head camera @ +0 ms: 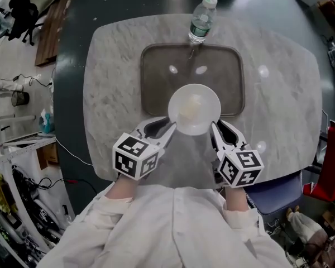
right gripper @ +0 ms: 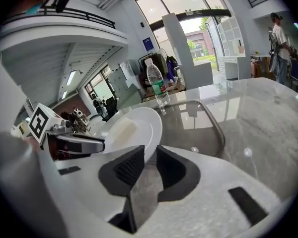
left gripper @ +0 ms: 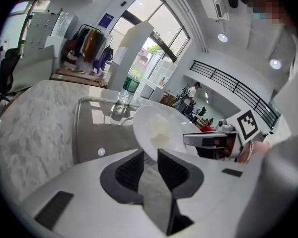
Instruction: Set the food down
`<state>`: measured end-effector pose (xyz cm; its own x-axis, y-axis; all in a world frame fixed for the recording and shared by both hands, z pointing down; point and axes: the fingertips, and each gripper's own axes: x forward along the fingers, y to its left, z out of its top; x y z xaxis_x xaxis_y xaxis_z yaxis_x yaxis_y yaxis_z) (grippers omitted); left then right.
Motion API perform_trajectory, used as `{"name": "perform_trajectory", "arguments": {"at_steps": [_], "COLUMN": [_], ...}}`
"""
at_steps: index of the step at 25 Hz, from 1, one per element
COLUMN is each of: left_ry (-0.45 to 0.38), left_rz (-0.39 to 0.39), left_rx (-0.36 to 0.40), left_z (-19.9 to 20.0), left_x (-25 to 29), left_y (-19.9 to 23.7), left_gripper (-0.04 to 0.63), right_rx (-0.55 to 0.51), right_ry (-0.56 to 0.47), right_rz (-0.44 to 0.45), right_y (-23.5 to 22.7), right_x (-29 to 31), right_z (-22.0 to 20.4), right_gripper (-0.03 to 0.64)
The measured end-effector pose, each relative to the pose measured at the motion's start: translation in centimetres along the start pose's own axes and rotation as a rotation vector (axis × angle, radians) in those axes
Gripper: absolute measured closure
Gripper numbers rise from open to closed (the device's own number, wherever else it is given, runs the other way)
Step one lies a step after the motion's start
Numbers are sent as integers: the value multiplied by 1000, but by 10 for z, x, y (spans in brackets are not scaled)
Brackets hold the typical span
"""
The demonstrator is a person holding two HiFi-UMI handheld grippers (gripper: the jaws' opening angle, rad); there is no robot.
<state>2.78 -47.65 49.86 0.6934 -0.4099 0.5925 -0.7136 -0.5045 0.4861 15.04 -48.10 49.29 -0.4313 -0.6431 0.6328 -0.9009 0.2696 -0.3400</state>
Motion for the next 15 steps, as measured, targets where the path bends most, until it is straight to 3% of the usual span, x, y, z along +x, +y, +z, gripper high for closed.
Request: {"name": "perform_trajectory", "arguments": {"at_steps": [15], "left_ry": [15], "left_rz": [37], "left_rx": [-27], "left_z": [26], "left_x": [56], "left_y": [44], "left_gripper": [505], "right_rx": [-36], "right_ry": [71], "right_rz": [37], "right_y": [-42], "right_x": [70], "right_z": [22], "right_gripper": [552]}}
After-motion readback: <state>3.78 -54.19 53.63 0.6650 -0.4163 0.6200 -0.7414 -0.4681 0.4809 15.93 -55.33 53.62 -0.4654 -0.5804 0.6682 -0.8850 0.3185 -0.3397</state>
